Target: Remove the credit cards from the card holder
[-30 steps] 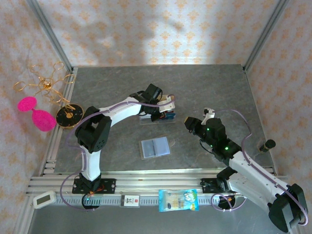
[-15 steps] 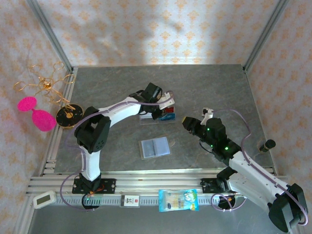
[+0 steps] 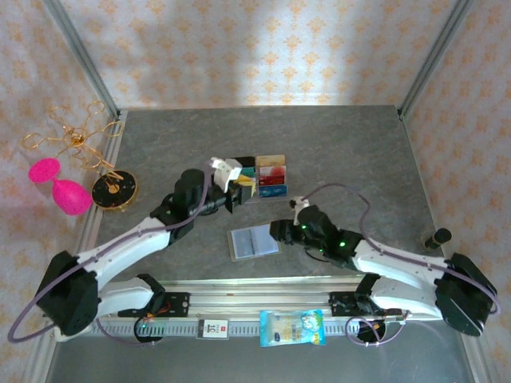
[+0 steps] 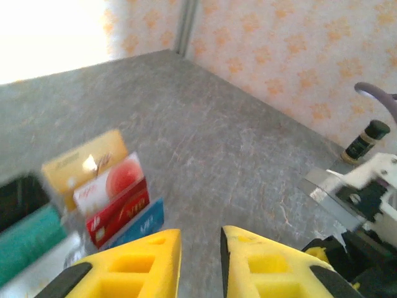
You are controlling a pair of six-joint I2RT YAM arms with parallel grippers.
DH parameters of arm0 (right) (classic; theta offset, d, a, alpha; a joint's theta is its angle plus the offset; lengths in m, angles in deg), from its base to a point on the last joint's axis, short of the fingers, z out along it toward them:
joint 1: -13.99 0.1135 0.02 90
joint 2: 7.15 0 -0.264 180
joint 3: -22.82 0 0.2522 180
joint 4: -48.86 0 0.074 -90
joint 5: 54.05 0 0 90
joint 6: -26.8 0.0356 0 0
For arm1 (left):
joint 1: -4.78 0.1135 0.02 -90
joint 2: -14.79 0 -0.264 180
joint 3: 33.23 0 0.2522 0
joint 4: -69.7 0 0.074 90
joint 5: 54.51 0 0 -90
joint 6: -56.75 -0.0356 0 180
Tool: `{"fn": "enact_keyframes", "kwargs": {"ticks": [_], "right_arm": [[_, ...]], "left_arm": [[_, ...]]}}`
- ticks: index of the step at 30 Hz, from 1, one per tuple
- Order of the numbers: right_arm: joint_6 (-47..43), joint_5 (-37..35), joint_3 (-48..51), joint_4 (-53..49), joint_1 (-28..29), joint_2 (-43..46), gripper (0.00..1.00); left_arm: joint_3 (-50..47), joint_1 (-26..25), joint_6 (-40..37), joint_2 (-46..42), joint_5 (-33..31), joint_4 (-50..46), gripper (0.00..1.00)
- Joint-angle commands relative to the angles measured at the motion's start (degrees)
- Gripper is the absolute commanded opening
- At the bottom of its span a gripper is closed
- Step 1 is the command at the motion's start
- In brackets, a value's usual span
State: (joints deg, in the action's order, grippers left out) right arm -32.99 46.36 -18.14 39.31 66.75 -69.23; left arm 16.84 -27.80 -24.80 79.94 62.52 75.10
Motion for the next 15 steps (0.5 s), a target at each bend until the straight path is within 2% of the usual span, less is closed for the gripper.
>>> {"fn": "enact_keyframes", "kwargs": {"ticks": [1,4,8,15], "right_arm": [[-4.66,-8.89,-5.4,-2.89,6.1,-5.99,0.43],[-6.63,-12.8,-9.82,-4.26,11.47,-13.91,0.43],[-8.16,-15.56,-14.73,-5.15,14.74,-22.16,0.4],[-10.05,-19.85,-22.24,-8.84,16.79,-31.6,0.38]], "left_arm": [[-7.33,0.14,14.44,-6.85,-6.74,6.41,0.27],[-15.7,0.06,21.2,-14.55,-8.3,8.77,0.27],[-23.0,0.05,28.31,-23.75,-12.04,6.83,0.28],[-26.48,-0.01,30.19,-31.13,-14.45,-1.71,0.28]]}}
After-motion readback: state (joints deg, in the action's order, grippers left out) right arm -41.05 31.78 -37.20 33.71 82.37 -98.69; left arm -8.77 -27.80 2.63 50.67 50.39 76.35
